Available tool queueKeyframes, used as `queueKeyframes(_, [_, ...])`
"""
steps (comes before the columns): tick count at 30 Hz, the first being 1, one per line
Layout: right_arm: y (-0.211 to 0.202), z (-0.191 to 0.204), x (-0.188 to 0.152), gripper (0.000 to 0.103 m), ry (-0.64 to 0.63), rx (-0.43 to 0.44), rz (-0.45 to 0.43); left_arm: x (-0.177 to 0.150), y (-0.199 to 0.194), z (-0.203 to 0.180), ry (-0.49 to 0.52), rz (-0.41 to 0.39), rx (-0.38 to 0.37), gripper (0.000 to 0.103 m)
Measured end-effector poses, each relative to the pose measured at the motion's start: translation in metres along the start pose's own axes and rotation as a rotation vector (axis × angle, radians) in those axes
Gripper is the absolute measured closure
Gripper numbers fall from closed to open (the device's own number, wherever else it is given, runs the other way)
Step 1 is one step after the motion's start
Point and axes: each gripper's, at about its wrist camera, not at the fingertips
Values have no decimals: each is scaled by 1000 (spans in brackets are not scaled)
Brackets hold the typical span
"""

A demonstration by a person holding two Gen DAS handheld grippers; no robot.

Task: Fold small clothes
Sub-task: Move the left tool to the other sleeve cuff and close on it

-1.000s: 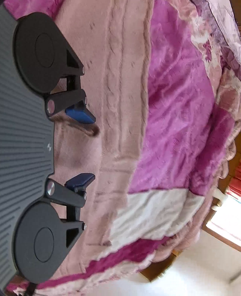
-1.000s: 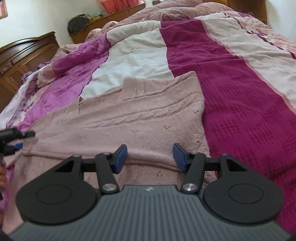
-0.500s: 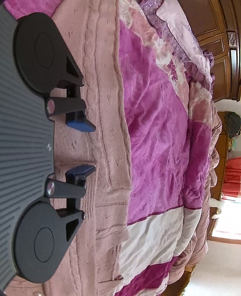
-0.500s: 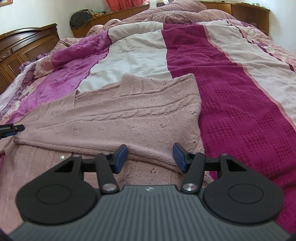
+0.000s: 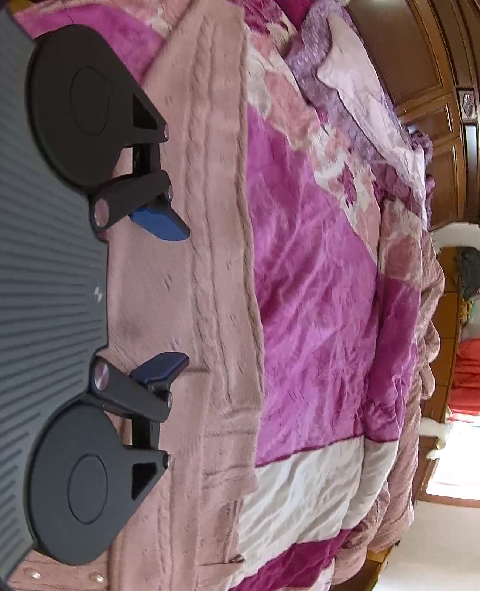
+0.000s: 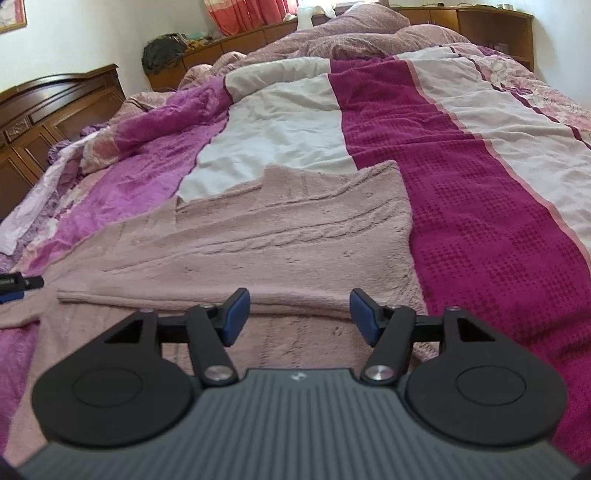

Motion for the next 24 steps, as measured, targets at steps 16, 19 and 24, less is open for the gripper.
queueKeyframes(16, [-9,38,-26,33,-38,82,41,-26,-4,111,-301,73,216,24])
queueKeyframes(19, [-8,44,-34,33,-52,94,61,-30,0,121,-358,68,209,24])
queueKeyframes(24, [-2,50,-47,33,-57,88,88,-30,7,124,-350,60,220,24])
Point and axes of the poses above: each gripper's, at about its wrist camera, not at the fingertips, and y roughly the way its jaws point, z to its left, x to its top, and after that the axes turned 10 degrees about -z, right-handed
